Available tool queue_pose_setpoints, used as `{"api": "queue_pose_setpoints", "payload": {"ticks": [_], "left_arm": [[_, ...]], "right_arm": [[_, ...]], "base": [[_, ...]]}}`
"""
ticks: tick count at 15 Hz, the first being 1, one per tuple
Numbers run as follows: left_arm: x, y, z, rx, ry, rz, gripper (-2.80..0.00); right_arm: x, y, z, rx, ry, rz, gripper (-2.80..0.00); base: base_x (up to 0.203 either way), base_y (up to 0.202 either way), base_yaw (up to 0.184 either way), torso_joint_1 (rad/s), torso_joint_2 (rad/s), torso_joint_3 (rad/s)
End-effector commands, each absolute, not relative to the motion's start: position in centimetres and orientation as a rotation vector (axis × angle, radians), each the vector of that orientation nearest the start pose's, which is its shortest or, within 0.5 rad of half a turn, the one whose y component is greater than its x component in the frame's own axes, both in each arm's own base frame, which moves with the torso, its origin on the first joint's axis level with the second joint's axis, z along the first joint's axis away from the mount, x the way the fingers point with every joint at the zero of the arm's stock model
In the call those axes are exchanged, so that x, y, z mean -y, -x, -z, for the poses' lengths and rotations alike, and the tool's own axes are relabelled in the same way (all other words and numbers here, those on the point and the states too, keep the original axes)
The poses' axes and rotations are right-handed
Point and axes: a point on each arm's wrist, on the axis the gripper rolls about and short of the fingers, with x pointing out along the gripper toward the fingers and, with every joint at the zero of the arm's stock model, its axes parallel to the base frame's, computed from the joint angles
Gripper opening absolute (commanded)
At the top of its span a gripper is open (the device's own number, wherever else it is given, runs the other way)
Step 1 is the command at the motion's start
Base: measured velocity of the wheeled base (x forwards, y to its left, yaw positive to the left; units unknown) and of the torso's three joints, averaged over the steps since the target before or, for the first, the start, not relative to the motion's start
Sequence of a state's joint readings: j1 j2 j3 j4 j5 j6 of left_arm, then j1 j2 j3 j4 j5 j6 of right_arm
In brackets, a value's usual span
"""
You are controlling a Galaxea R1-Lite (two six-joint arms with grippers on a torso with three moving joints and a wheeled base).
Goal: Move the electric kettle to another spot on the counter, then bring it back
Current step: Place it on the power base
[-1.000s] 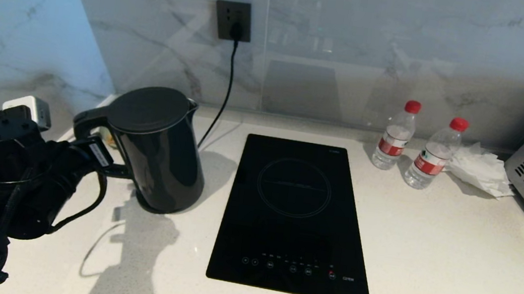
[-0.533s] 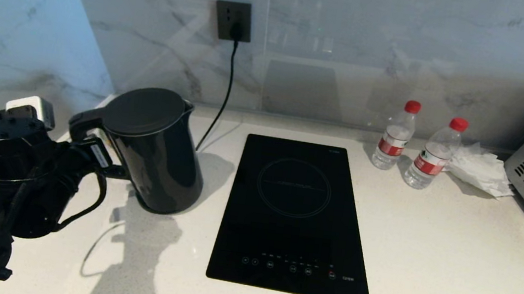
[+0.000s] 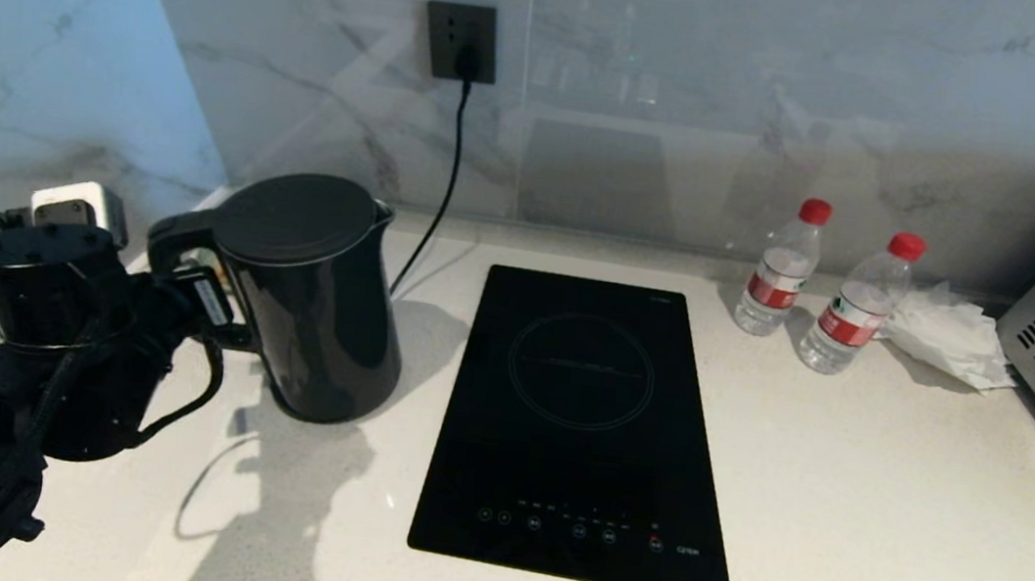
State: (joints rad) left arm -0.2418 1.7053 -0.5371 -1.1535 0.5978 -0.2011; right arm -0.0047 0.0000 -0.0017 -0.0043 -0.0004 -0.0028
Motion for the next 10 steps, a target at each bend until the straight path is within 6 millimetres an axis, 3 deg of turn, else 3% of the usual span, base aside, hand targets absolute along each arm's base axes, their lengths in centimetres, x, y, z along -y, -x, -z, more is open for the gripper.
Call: {"api": "queue_pose_setpoints", "payload": {"ticks": [1,10], "left_arm": [[5.9,-27.6,-17.0,0.026,0.196,-0.356,-2.80],[5.2,-29.4,-16.2,-0.001,0.183,-0.403,-2.80]], "right_arm": [[0.0,2.3,-7.6,0.006,0.003,0.005,-2.80],[0.0,2.3,-7.6,0.006,0.003,0.005,-2.80]], "base": [[0.000,0.000,0.000,0.000,0.00,0.000],[0.000,0.000,0.000,0.000,0.00,0.000]]}}
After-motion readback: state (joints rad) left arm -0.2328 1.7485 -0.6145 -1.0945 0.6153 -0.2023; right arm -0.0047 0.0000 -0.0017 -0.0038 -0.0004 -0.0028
